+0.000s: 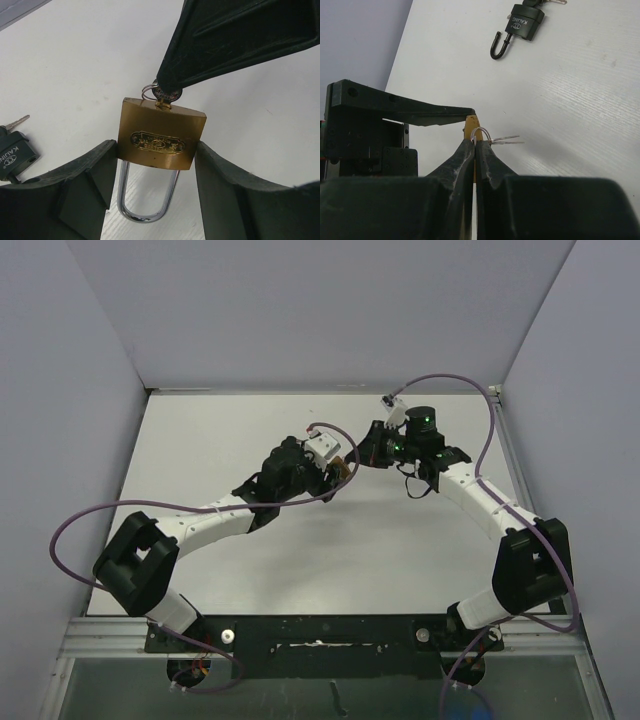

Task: Unlock with the key

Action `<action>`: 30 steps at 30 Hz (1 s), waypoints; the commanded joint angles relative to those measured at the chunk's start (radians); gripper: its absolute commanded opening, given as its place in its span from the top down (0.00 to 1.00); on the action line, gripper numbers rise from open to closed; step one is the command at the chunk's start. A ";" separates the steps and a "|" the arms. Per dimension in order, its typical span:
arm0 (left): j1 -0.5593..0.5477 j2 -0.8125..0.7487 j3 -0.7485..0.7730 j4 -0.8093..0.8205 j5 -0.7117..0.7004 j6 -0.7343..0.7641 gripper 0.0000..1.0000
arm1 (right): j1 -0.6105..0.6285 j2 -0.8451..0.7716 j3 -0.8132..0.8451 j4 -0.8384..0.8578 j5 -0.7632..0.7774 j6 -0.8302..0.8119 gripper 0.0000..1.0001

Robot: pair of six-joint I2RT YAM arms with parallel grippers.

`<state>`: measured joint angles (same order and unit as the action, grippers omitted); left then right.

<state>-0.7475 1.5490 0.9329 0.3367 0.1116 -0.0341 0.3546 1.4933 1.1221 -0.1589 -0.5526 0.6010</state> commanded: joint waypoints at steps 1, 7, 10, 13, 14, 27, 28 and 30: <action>-0.013 -0.045 0.145 0.298 -0.013 -0.017 1.00 | 0.044 0.033 0.013 -0.056 -0.116 0.017 1.00; -0.050 -0.026 0.158 0.303 -0.093 0.039 1.00 | 0.043 0.064 0.047 -0.094 -0.127 0.027 1.00; -0.075 -0.009 0.173 0.302 -0.154 0.061 1.00 | 0.043 0.080 0.066 -0.121 -0.119 0.036 1.00; -0.093 0.006 0.186 0.297 -0.195 0.067 1.00 | 0.044 0.097 0.081 -0.142 -0.113 0.052 1.00; -0.097 0.010 0.190 0.297 -0.209 0.065 1.00 | 0.044 0.103 0.083 -0.142 -0.113 0.061 1.00; -0.156 0.069 0.295 0.216 -0.413 0.103 1.00 | 0.044 0.147 0.077 -0.119 -0.122 0.198 1.00; -0.163 0.078 0.313 0.206 -0.427 0.109 1.00 | 0.044 0.153 0.080 -0.124 -0.121 0.203 1.00; -0.175 0.091 0.339 0.186 -0.455 0.117 1.00 | 0.044 0.163 0.086 -0.133 -0.120 0.212 1.00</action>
<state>-0.8742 1.6562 1.0752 0.1745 -0.3138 0.0586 0.3477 1.6184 1.2015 -0.1844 -0.5522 0.7437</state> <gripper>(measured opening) 0.559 0.025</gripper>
